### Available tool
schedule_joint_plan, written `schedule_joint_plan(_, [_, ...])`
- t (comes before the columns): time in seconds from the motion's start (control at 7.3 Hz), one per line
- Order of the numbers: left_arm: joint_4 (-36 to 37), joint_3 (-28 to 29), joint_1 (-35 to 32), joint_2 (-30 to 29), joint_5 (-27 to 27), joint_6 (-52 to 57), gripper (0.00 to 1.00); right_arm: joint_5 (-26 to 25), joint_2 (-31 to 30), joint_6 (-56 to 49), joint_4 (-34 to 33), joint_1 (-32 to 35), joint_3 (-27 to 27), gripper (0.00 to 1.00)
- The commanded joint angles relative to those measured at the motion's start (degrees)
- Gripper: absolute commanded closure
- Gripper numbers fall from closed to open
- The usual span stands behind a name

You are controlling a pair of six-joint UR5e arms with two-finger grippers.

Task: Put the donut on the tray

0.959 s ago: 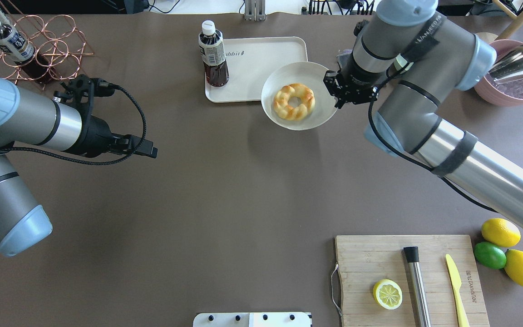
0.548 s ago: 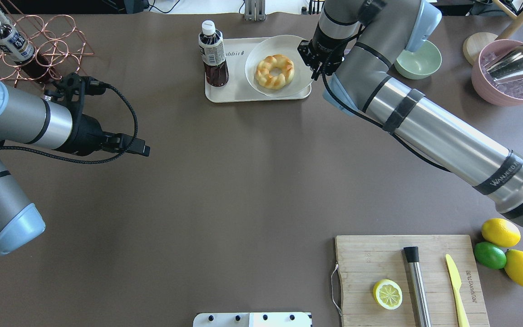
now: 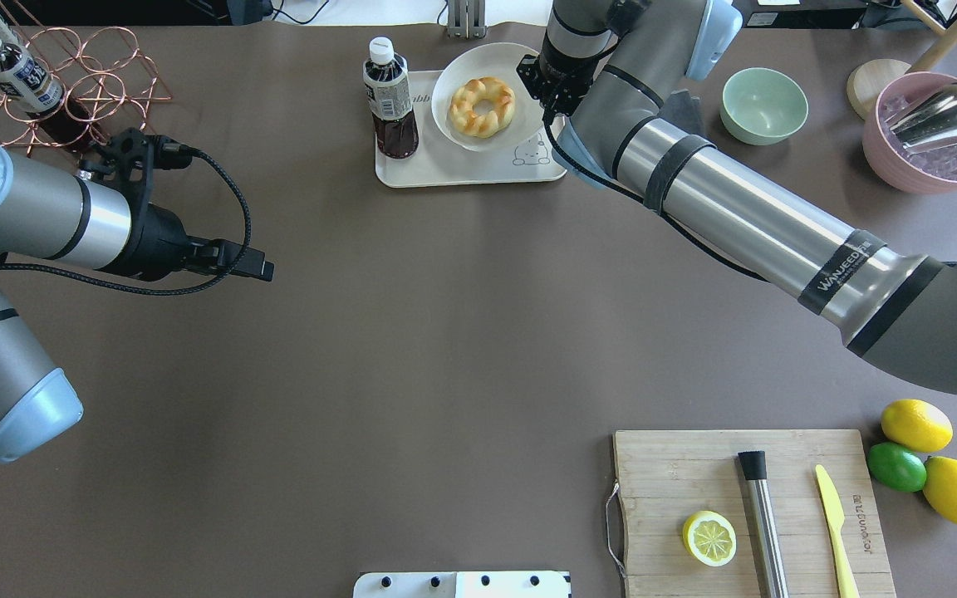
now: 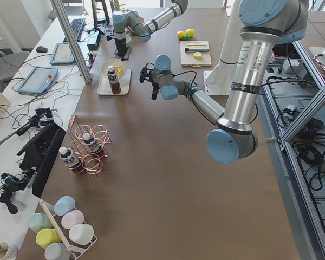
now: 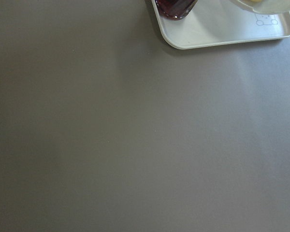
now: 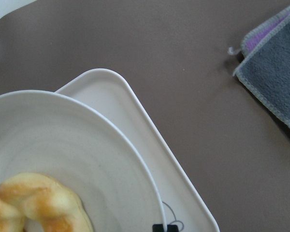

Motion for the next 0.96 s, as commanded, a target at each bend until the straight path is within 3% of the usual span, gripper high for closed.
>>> schedule_joint_plan(0.0, [0.0, 0.4, -0.9, -0.3, -0.3, 0.5, 0.02, -1.6, 1.7, -0.7, 4.1, -1.0, -2.8, 0.01])
schedule_joint_plan(0.14, [0.0, 0.5, -1.4, -0.3, -0.4, 0.8, 0.02, -1.6, 1.7, -2.4, 2.1, -1.1, 0.5, 0.00])
schedule_joint_plan(0.41, [0.0, 0.5, -1.6, -0.1, -0.5, 0.8, 0.02, -0.5, -0.4, -5.7, -10.0, 0.0, 11.8, 0.00])
schedule_joint_plan(0.68, [0.5, 0.6, -3.0, 0.5, -2.5, 2.1, 0.02, 1.4, -10.7, -16.1, -24.1, 1.5, 30.5, 0.00])
schedule_joint_plan(0.82, [0.4, 0.6, -6.0, 4.2, -5.2, 6.9, 0.02, 1.3, -14.9, -21.6, -27.7, 2.7, 36.6, 0.00])
